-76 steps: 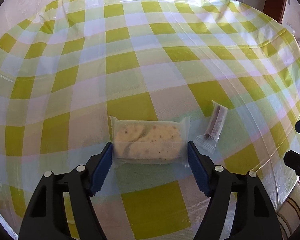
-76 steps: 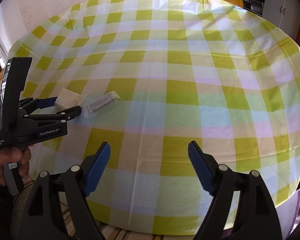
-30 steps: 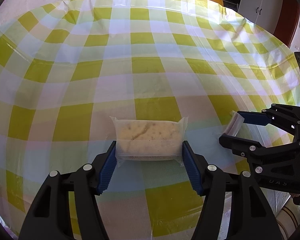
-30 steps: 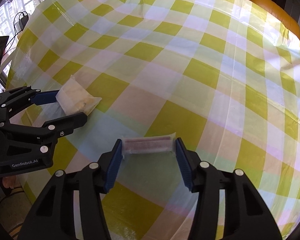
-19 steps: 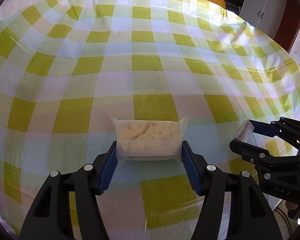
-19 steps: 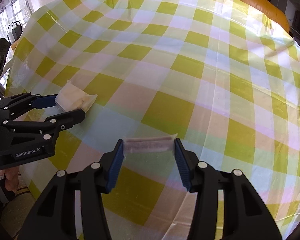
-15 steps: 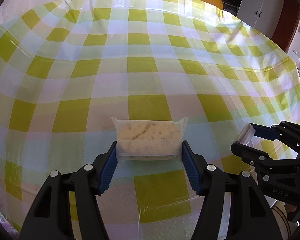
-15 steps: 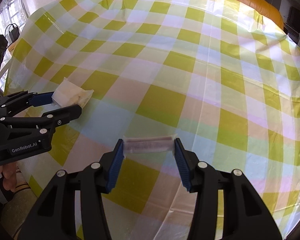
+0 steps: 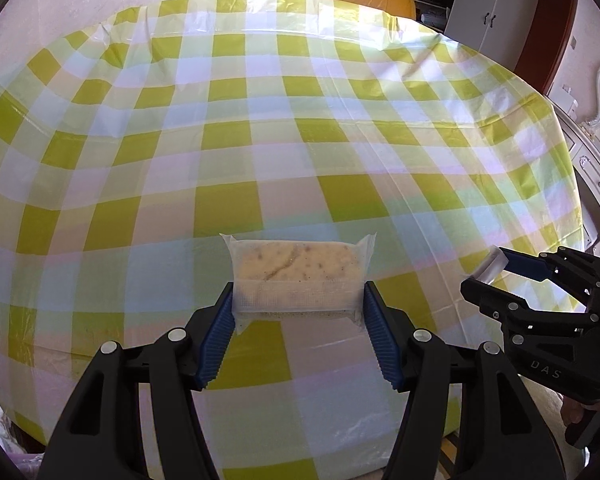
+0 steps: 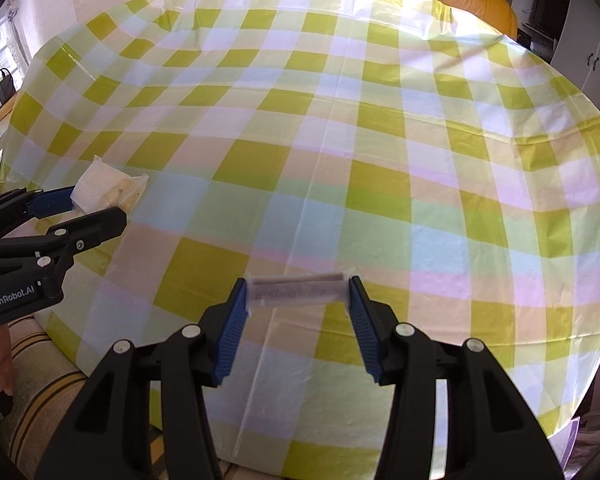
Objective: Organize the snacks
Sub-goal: 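Carry the cracker packet and wrapped bar over the white box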
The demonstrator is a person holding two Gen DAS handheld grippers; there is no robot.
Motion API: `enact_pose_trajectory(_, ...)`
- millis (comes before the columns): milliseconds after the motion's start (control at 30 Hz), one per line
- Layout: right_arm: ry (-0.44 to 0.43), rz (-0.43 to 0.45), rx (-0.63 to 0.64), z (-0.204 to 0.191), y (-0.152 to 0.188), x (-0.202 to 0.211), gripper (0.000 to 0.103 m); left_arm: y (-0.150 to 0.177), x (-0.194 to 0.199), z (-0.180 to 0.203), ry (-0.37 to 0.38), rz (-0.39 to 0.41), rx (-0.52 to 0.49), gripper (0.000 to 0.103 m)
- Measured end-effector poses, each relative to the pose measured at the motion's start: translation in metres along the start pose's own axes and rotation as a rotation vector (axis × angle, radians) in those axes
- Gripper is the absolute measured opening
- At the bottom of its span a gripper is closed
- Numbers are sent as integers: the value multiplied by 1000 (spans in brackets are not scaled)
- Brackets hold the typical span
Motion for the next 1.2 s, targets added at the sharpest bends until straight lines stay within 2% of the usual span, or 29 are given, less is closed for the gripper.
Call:
enact_pose_trajectory(533, 82, 28, -139, 67, 46, 50, 50, -2, 23, 90, 99, 11, -124, 60)
enact_pose_trajectory(1200, 195, 76, -303, 157, 109, 112, 50, 1, 39, 221, 291, -21, -303, 60)
Point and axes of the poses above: each gripper's, at about its wrist camera, not at the fingertips, and x roughly against the way its jaws point, z to its right, y to its underside, the point moved 2 cm from there along -x, roughly the way its jaws point, and after that the axes turned 13 degrees about -x, right-handed, at the moved point
